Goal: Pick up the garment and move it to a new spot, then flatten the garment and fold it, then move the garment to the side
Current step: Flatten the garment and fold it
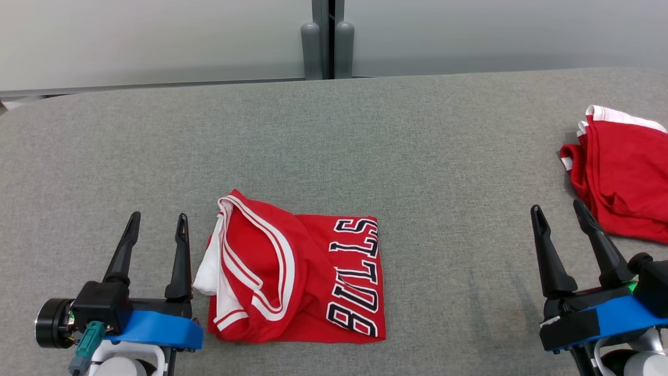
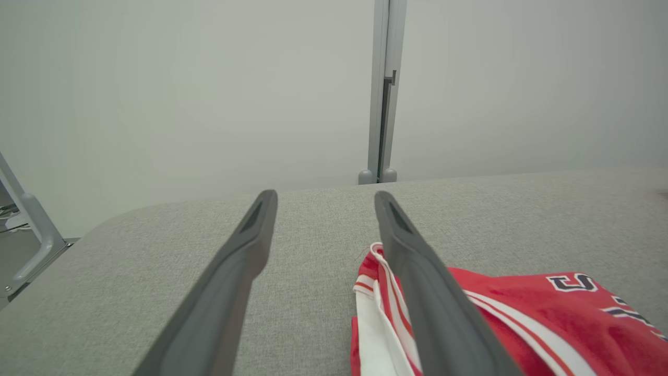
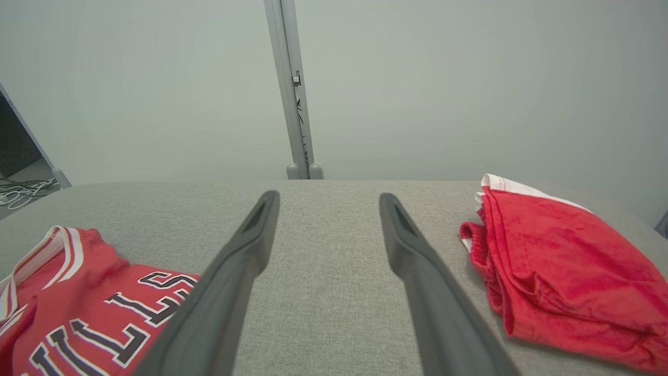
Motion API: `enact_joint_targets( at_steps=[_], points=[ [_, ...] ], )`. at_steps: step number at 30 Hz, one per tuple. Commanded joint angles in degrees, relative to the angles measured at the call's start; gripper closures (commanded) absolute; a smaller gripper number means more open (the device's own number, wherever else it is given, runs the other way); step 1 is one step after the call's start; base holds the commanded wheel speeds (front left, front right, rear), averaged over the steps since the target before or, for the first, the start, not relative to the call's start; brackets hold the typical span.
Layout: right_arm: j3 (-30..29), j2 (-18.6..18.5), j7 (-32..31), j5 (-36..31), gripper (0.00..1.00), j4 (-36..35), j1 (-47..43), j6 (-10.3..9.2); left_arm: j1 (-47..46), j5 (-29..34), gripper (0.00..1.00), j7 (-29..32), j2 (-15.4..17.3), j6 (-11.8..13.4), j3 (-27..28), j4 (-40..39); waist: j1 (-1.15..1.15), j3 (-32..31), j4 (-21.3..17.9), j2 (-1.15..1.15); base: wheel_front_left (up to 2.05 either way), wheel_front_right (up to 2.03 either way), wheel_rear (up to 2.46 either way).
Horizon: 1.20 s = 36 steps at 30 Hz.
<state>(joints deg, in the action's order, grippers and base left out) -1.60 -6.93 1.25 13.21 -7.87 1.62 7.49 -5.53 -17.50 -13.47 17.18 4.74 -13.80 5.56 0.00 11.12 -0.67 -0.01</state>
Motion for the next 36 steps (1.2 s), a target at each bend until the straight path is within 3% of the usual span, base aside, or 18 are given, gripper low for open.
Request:
enact_joint_targets(
  at_steps=[1, 2, 3, 4, 8, 13, 18, 24, 36],
  points=[
    [0.0, 0.1, -0.3, -0.2, 0.0, -0.2, -0.7, 0.0, -0.1, -0.2, 0.0, -0.1, 0.2, 0.3, -0.1, -0.2, 0.0, 0.1, 0.0, 0.01, 0.0, 0.0, 0.0],
    [0.4, 0.0, -0.5, -0.1, 0.0, 0.0, -0.5, 0.0, -0.2, -0.2, 0.0, -0.1, 0.3, 0.2, -0.1, -0.2, 0.0, 0.2, 0.0, 0.01, 0.0, 0.0, 0.0],
    [0.9, -0.1, -0.7, 0.0, 0.55, 0.3, -0.2, 0.0, -0.4, -0.2, 0.0, -0.1, 0.3, 0.2, -0.1, -0.3, 0.0, 0.3, 0.0, 0.01, 0.0, 0.0, 0.0],
    [1.7, -0.2, -1.2, 0.2, 1.0, 0.5, 0.3, 0.0, -0.6, -0.2, 0.0, -0.1, 0.4, 0.2, -0.2, -0.3, 0.0, 0.6, 0.0, 0.01, 0.0, 0.0, 0.0],
    [7.9, -1.2, -1.8, 1.0, 1.0, 3.0, 3.0, 0.0, -1.9, 0.1, 0.0, -0.1, 0.1, 0.2, -0.6, -0.7, 0.0, 2.0, 0.7, 0.01, 0.0, 0.0, 0.0],
    [24.1, -1.1, -1.2, 4.5, 1.0, 10.3, 9.4, 0.0, -3.6, 0.2, 0.0, -0.6, -0.4, -0.2, -1.1, -0.3, 0.0, 3.8, 2.5, 0.01, 0.0, 0.0, 0.0],
    [34.1, -0.9, 0.2, 7.7, 1.0, 16.6, 15.0, 0.0, -4.5, 0.2, 0.0, -0.9, -1.1, -0.3, -1.5, 0.3, 0.0, 4.8, 4.0, 0.01, 0.0, 0.0, 0.0],
    [40.8, -1.6, 1.8, 10.7, 1.0, 22.8, 20.7, 0.0, -5.3, 0.1, 0.0, -1.4, -1.6, -0.6, -1.6, 0.9, 0.0, 5.9, 5.0, 0.01, 0.0, 0.0, 0.0],
    [47.8, -1.8, 2.5, 15.8, 1.0, 35.6, 26.5, 0.0, -6.2, 0.3, 0.0, -1.7, -2.5, -1.3, -1.5, 1.8, 0.0, 6.4, 5.4, 0.01, 0.0, 0.0, 0.0]
  ],
)
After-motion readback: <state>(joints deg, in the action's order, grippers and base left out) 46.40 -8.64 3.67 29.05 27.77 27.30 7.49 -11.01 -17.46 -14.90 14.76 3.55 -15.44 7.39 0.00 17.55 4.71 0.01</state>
